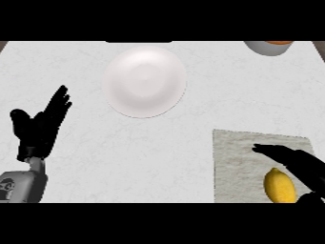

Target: Pick the lemon from the placemat and place it in the plate

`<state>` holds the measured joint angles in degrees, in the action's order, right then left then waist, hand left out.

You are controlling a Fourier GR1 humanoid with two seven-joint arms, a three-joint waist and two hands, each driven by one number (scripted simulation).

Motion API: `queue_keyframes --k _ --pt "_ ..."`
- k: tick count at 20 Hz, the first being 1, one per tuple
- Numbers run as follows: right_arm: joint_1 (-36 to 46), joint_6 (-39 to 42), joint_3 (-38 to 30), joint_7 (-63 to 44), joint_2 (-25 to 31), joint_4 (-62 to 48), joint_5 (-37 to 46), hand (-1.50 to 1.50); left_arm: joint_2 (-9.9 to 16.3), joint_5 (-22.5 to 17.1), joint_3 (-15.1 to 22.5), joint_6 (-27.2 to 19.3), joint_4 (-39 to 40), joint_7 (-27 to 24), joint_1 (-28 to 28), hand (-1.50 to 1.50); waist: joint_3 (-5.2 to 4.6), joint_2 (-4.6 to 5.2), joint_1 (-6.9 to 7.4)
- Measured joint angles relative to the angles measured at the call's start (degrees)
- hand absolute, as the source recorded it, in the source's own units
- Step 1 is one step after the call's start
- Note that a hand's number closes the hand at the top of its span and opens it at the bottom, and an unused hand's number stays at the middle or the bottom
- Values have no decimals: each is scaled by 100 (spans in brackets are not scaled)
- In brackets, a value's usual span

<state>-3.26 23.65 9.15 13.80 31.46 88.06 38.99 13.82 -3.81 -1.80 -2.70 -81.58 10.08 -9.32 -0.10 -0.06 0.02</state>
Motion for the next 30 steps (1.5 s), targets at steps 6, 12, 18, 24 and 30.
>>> queue_keyframes --k 6,12,18,24,30 --pt "-15 -29 141 475 15 74 326 150 10 21 -132 81 143 -20 -102 0 -38 -26 -10" --pt "-106 4 -3 592 -205 170 364 150 -53 92 -178 100 111 46 -121 0 -36 -23 -14" --pt "562 423 1673 756 -853 795 989 150 -163 143 29 188 60 55 -199 0 -37 17 343" --pt "1683 193 3081 456 -2363 711 1522 150 -132 134 5 255 158 -18 -224 0 -4 29 362" --pt "2243 -1148 3128 -70 -2961 903 1144 150 -161 164 -41 184 145 -82 -103 0 9 14 197"
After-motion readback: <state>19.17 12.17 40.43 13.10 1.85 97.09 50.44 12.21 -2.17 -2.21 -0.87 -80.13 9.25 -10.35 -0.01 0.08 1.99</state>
